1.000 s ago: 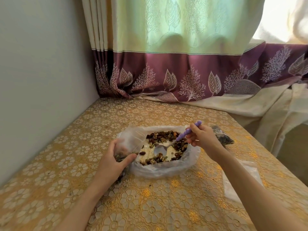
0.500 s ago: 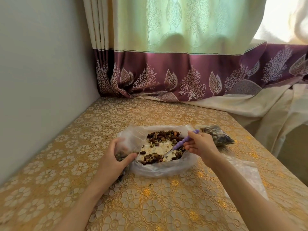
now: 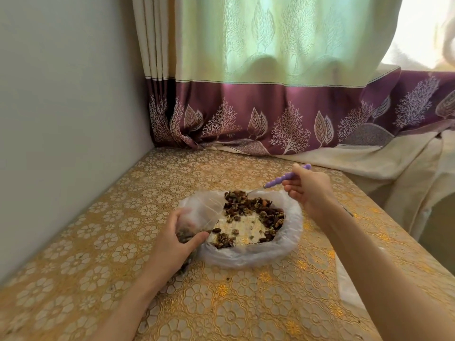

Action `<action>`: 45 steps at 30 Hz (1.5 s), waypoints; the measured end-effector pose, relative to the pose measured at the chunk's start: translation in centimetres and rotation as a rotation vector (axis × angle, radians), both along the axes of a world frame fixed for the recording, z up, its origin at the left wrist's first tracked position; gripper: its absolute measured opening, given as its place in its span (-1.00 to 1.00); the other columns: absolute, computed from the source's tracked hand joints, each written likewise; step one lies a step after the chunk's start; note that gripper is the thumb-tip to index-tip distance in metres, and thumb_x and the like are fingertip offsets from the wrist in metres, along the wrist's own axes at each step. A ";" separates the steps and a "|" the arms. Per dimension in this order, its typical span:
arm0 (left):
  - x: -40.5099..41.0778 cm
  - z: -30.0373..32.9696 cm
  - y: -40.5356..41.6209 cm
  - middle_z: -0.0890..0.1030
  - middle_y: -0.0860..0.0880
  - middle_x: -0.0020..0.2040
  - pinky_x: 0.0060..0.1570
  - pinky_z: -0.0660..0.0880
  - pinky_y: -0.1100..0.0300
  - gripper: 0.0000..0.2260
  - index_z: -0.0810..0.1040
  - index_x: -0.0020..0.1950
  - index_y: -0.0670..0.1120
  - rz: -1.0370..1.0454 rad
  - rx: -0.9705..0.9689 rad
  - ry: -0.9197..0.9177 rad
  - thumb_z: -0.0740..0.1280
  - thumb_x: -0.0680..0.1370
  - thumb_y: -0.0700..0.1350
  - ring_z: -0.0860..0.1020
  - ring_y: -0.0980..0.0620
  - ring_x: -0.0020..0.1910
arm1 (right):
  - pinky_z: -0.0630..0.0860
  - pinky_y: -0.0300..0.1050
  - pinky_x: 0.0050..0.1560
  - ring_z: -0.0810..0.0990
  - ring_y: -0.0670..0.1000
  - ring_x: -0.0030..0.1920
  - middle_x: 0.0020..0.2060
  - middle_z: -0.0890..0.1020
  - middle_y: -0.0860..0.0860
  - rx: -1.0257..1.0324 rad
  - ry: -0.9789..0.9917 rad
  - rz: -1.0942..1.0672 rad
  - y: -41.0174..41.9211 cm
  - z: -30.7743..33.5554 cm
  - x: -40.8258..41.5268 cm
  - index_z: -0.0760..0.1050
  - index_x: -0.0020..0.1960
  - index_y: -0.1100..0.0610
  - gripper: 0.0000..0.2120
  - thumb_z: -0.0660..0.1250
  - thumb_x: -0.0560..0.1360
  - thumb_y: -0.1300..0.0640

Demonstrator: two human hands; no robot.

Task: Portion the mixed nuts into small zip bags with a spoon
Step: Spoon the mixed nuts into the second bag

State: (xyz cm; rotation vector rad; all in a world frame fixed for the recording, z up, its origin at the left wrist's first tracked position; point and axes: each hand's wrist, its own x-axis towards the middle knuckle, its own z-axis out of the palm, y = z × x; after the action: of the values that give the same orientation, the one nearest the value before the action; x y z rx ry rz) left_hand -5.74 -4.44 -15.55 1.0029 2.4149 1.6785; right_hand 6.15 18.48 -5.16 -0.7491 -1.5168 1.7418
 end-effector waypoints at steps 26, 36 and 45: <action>-0.8 -0.9 0.3 0.54 0.16 0.02 -0.24 0.40 0.57 -0.43 0.40 0.19 0.10 -0.015 0.085 -0.003 0.40 0.25 0.24 0.49 0.44 -0.10 | 0.38 -0.30 -0.54 0.46 -0.09 -0.53 -0.47 0.64 0.04 0.516 0.182 0.077 -5.4 0.9 -1.8 0.50 -0.29 0.25 -0.68 0.18 0.60 0.20; -0.8 -0.8 0.3 0.53 0.20 -0.01 -0.24 0.39 0.58 -0.50 0.41 0.14 0.15 -0.009 0.075 0.005 0.39 0.26 0.26 0.48 0.46 -0.11 | 0.34 -0.28 -0.23 0.39 -0.22 -0.56 -0.60 0.56 -0.05 0.171 0.219 -0.200 -1.8 -3.8 0.4 0.47 -0.35 0.16 -0.65 0.18 0.60 0.17; -0.6 -0.6 0.2 0.51 0.19 0.01 -0.26 0.41 0.55 -0.45 0.41 0.17 0.09 -0.013 0.066 0.011 0.37 0.25 0.26 0.48 0.45 -0.13 | 0.47 0.00 -0.21 0.48 0.00 -0.39 -0.50 0.63 -0.09 0.396 0.049 -0.216 -1.6 -6.4 0.3 0.53 -0.33 0.06 -0.66 0.21 0.60 0.12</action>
State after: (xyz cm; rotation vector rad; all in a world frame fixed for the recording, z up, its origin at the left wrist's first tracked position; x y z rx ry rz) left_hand -6.38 -4.19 -16.18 1.0364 2.3683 1.7640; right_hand 6.41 16.89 -11.61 -0.6326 -1.6151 1.2412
